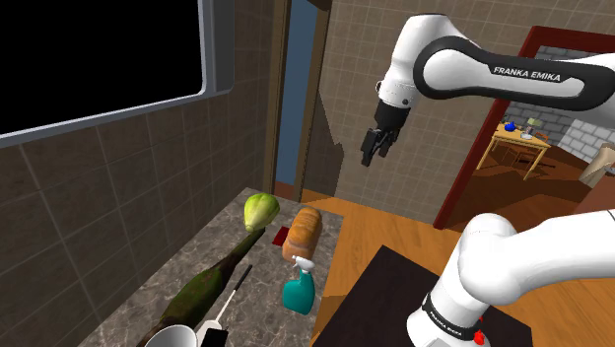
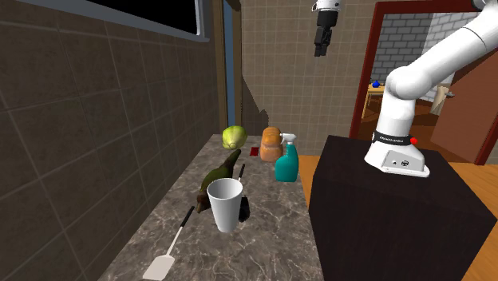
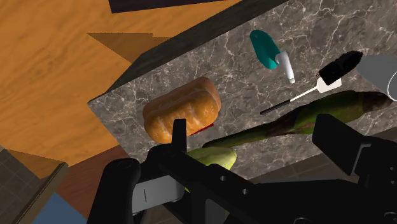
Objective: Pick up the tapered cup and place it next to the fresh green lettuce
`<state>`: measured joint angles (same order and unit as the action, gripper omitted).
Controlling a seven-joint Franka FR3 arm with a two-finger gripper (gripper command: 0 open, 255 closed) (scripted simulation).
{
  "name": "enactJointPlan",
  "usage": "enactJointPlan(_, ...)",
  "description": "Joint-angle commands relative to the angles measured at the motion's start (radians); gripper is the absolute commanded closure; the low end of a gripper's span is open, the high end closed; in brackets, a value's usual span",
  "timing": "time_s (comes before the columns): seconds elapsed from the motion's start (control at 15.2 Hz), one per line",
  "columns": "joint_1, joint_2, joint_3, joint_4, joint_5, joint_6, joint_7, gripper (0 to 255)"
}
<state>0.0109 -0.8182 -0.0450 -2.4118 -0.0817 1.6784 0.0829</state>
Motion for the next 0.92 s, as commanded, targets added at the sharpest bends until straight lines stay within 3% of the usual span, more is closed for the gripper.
enactJointPlan(0.0,0.000,0.000,0.000,0.000,0.000,0.000,0.000,0)
enactJointPlan(0.86,0.087,0.198,0.259,-0.082,0.123,0.252,0.294,0)
